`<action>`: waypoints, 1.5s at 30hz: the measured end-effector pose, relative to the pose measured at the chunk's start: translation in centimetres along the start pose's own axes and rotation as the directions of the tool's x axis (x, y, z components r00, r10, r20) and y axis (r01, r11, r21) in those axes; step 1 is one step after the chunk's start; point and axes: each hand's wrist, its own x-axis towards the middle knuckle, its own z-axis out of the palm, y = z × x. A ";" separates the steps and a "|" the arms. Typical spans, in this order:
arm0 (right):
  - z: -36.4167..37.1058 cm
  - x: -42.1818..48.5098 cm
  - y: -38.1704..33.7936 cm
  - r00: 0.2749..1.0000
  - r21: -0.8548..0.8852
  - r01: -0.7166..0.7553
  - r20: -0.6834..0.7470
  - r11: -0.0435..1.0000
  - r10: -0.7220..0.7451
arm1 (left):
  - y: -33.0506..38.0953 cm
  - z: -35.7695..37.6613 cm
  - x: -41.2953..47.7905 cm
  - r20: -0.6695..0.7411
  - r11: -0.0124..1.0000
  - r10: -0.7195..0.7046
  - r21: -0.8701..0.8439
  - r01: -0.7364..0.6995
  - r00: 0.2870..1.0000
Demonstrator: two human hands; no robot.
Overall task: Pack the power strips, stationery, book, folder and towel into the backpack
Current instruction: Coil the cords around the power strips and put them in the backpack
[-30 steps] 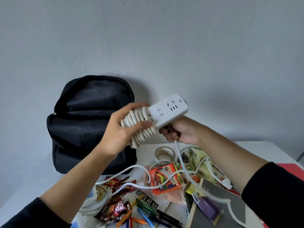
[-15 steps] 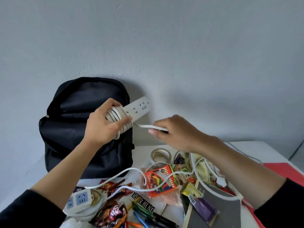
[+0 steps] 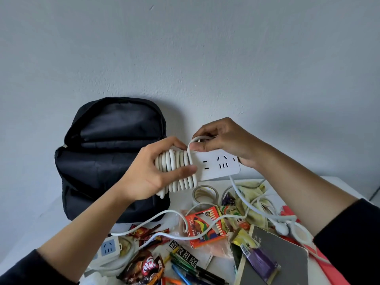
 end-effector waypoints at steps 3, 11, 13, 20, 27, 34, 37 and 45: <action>-0.9 0.2 -0.1 0.954 0.080 -0.253 0.183 0.964 0.236 | -0.1 -0.3 0.0 0.003 0.993 -0.004 -0.116 0.004 1.000; 0.7 0.5 2.4 0.942 0.595 -0.336 0.219 0.730 0.255 | 0.7 0.2 1.1 -0.195 0.848 -0.195 -0.526 0.065 0.961; 1.6 0.3 3.0 0.956 0.480 -0.292 0.157 0.827 0.246 | 0.8 -0.1 1.9 -0.327 0.868 -0.227 -0.496 0.038 0.917; 2.5 -1.6 1.6 0.945 -0.018 -0.295 0.145 0.955 0.295 | 0.0 -0.5 2.4 -0.555 0.997 -0.039 0.032 0.068 0.831; 2.2 -1.9 1.1 0.995 -0.791 0.070 0.098 0.608 0.014 | -1.9 0.1 1.2 -0.291 0.883 -0.089 0.420 0.211 0.953; 1.2 -1.5 2.1 0.966 -0.588 0.227 0.036 0.776 -0.255 | -2.5 0.0 0.5 0.069 0.967 -0.232 0.122 0.223 0.970; 1.2 -1.2 2.5 0.967 -0.466 0.233 0.022 0.854 -0.252 | -1.8 0.1 0.7 0.194 0.976 -0.197 0.130 0.174 0.961; 0.8 -0.6 3.0 0.983 -0.109 0.175 -0.042 0.978 -0.181 | -0.9 0.9 1.1 -0.009 0.978 -0.194 0.074 0.194 0.981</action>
